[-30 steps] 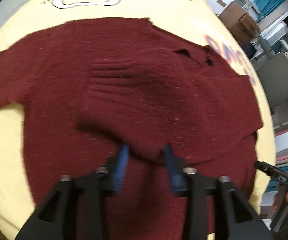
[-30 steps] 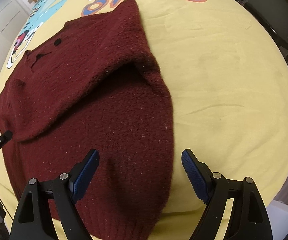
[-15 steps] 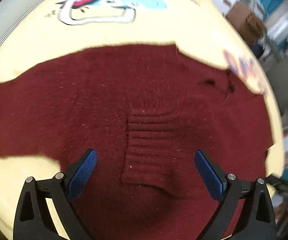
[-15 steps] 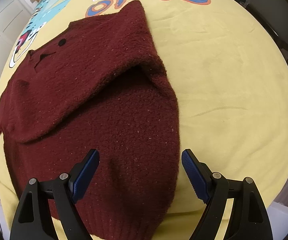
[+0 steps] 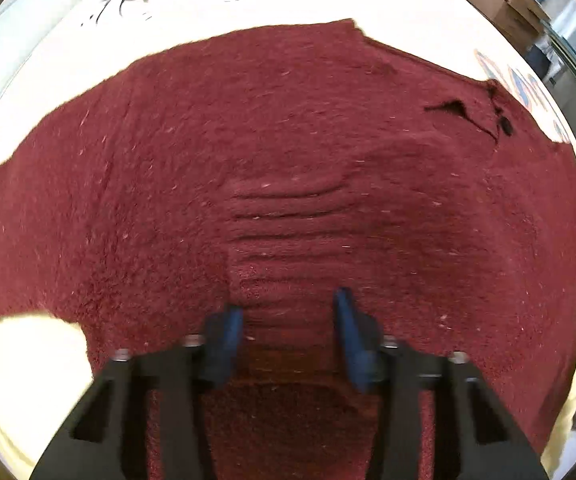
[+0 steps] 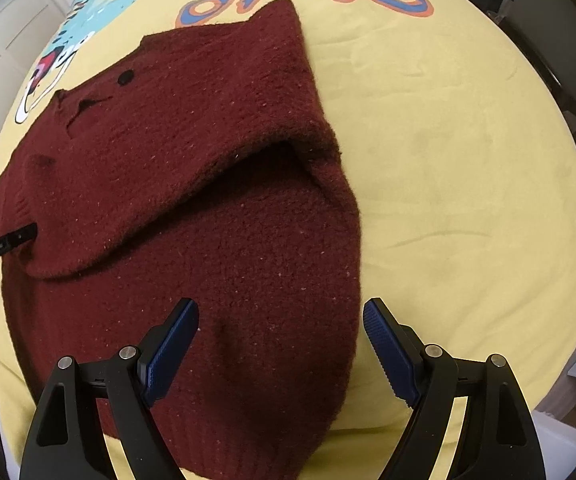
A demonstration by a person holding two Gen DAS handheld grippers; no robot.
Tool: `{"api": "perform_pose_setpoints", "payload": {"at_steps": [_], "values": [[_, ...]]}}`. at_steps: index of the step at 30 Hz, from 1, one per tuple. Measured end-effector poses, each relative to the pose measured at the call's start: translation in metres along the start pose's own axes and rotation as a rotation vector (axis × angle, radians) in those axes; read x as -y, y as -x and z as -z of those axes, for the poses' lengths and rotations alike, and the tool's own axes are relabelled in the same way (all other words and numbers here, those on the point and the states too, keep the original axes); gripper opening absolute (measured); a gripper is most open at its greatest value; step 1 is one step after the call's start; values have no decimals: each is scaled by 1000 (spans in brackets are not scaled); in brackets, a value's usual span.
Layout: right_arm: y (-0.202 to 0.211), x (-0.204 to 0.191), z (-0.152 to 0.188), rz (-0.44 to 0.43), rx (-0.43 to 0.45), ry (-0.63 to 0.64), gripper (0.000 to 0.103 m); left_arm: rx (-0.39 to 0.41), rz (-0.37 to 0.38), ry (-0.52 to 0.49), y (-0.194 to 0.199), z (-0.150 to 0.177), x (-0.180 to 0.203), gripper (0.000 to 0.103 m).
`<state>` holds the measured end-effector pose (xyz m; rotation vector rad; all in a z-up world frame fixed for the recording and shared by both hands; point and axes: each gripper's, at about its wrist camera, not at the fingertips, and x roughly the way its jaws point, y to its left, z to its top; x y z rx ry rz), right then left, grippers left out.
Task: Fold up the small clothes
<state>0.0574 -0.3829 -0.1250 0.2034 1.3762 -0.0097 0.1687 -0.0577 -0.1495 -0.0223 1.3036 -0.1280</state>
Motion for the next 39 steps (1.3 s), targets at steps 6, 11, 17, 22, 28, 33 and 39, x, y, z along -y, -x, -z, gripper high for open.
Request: {"api": "perform_pose_setpoints", "payload": {"at_steps": [6, 11, 17, 22, 28, 33, 39], "values": [[-4, -7, 3, -3, -14, 26, 85, 75, 62, -20, 24, 1, 5, 10], [-3, -7, 0, 8, -2, 17, 85, 177, 65, -59, 70, -18, 3, 10], [4, -5, -13, -9, 26, 5, 85, 223, 33, -6, 85, -48, -21, 10], [10, 2, -45, -8, 79, -10, 85, 126, 8, 31, 46, -51, -40, 10], [-5, 11, -102, -29, 93, -42, 85, 80, -5, 20, 24, -37, -47, 10], [-32, 11, -139, -118, 65, -77, 84, 81, -16, -13, 27, -40, -43, 10], [-51, 0, -147, -123, 46, -101, 20, 79, -16, -27, 28, -43, -43, 10]]}}
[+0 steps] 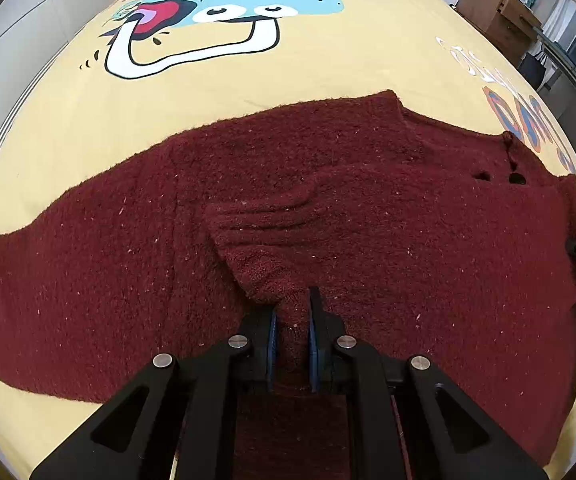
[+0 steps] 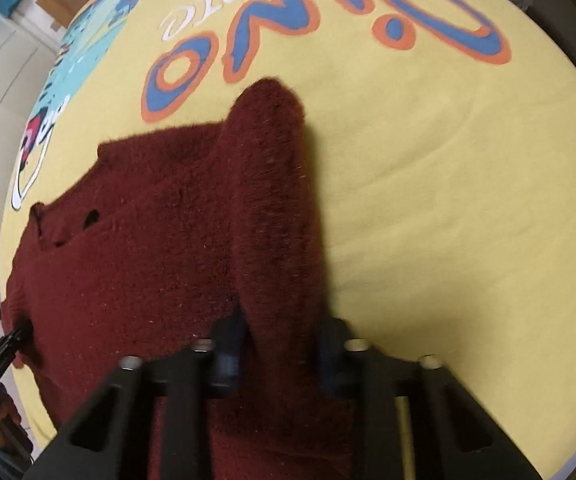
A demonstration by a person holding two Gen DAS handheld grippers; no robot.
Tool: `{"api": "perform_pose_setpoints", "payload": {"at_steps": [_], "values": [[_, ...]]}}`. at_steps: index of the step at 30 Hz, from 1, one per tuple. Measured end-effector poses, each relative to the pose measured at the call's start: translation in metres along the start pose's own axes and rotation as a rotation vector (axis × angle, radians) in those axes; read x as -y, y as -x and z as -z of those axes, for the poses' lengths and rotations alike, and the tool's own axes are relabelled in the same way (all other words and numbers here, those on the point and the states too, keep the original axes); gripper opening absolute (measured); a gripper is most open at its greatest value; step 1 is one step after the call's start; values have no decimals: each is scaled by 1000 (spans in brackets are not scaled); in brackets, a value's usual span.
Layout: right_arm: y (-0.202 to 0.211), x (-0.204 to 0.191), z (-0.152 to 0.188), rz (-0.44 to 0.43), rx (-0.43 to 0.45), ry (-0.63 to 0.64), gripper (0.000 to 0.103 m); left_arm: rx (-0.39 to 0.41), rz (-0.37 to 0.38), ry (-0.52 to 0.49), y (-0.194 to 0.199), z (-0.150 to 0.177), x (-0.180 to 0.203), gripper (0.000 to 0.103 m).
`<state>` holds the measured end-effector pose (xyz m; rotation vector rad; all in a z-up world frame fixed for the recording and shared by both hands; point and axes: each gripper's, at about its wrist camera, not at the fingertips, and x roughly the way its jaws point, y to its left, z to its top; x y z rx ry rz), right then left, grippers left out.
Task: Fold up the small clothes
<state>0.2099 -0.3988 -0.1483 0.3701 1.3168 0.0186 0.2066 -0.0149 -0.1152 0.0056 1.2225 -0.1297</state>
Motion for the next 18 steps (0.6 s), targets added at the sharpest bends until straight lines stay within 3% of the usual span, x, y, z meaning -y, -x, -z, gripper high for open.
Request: {"api": "perform_pose_setpoints", "payload": {"at_steps": [4, 11, 13, 16, 17, 18], "values": [[24, 6, 8, 16, 88, -8, 17, 14, 12, -14, 1, -4, 5, 10], [1, 5, 11, 49, 42, 0, 21, 12, 14, 37, -14, 0, -4, 13], [2, 2, 11, 53, 46, 13, 33, 19, 1, 22, -11, 0, -2, 18], [17, -3, 14, 110, 82, 46, 74, 5, -11, 36, -4, -3, -3, 26], [25, -5, 16, 123, 109, 64, 78, 7, -23, 43, -1, -6, -4, 36], [35, -10, 18, 135, 141, 84, 80, 23, -38, 43, 4, -9, -3, 54]]}}
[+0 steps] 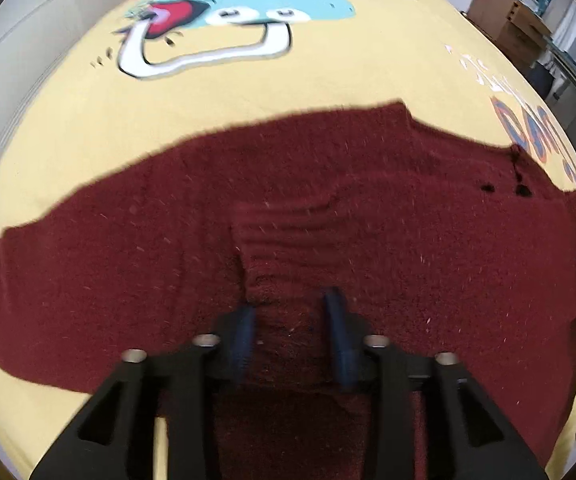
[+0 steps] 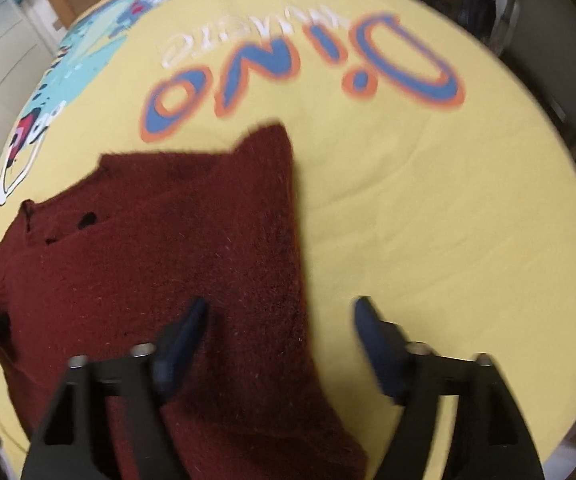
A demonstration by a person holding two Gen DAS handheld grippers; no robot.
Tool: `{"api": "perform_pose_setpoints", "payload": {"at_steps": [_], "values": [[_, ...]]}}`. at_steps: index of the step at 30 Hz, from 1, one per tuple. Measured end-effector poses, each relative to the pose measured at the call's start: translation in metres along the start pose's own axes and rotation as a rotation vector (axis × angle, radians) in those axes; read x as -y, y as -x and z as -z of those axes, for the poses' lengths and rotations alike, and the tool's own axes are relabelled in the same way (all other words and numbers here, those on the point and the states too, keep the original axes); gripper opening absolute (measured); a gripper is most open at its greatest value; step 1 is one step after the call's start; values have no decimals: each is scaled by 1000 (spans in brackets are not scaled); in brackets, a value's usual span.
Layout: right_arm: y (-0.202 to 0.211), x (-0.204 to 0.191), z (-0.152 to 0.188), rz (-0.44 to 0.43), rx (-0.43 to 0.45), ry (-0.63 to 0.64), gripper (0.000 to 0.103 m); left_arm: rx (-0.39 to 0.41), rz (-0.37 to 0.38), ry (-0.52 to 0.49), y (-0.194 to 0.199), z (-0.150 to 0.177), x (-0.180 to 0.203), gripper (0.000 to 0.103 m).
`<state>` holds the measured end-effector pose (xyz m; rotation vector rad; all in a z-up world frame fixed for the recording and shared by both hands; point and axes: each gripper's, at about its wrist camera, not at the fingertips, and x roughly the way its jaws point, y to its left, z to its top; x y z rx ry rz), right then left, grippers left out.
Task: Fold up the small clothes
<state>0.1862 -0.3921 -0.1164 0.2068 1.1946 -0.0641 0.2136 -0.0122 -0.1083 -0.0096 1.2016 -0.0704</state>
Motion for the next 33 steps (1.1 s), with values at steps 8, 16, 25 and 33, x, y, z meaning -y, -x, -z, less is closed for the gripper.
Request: {"api": "perform_pose_setpoints", "payload": {"at_steps": [8, 16, 25, 33], "values": [[60, -61, 13, -38, 185, 162, 103, 122, 10, -89, 50, -10, 35, 102], [40, -135, 53, -51, 225, 293, 103, 137, 76, -140, 23, 5, 81, 102], [-17, -113, 83, 43, 142, 303, 102, 23, 48, -144, -36, 35, 71, 102], [-22, -61, 71, 38, 128, 232, 102, 35, 37, -110, -40, 36, 45, 102]]}}
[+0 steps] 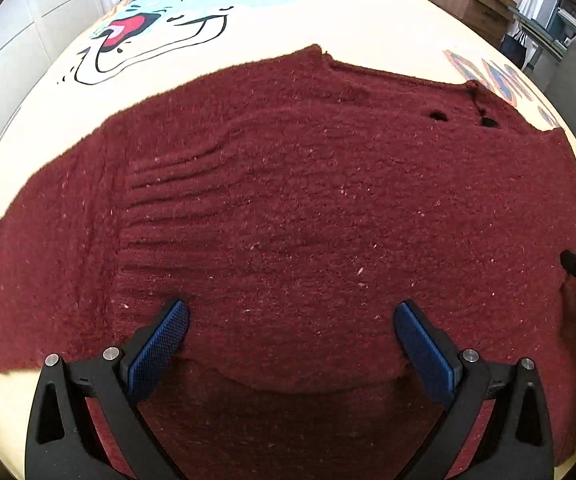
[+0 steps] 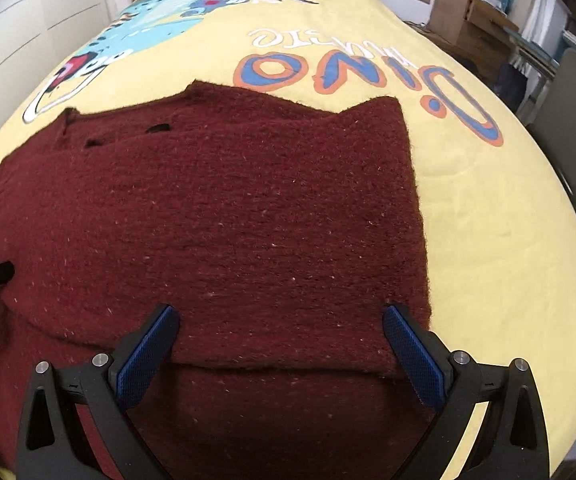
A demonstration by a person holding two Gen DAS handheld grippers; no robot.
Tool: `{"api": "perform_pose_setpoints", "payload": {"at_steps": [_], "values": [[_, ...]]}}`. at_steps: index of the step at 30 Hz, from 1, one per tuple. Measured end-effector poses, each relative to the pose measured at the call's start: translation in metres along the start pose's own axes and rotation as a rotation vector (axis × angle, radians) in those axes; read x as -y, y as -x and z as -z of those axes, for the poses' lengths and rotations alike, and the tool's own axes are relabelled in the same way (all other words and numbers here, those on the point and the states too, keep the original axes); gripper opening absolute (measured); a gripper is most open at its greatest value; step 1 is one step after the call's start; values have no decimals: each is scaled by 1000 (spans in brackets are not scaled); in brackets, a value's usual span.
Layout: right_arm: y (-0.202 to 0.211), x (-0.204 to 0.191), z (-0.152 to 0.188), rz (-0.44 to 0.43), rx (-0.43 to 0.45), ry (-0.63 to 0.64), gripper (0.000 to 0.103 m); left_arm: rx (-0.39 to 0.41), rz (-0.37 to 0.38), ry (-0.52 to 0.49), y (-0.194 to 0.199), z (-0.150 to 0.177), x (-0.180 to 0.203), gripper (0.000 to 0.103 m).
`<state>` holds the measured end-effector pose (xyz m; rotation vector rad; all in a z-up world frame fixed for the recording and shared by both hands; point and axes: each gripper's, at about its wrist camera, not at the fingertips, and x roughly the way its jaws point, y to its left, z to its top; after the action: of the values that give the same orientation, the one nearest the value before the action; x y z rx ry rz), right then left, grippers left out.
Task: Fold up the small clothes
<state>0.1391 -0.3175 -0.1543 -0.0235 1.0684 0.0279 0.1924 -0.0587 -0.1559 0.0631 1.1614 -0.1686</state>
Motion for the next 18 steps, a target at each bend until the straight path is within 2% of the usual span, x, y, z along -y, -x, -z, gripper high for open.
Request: {"api": "perform_pose_setpoints", "payload": {"at_steps": [4, 11, 14, 18], "values": [[-10, 1, 5, -6, 0, -11, 102, 16, -18, -9, -1, 4, 3, 102], [-9, -2, 16, 2, 59, -9, 103, 18, -16, 5, -1, 4, -1, 102], [-5, -4, 16, 7, 60, -8, 103, 3, 14, 38, 3, -3, -2, 102], [18, -9, 11, 5, 14, 12, 102, 6, 60, 74, 26, -13, -20, 102]]}}
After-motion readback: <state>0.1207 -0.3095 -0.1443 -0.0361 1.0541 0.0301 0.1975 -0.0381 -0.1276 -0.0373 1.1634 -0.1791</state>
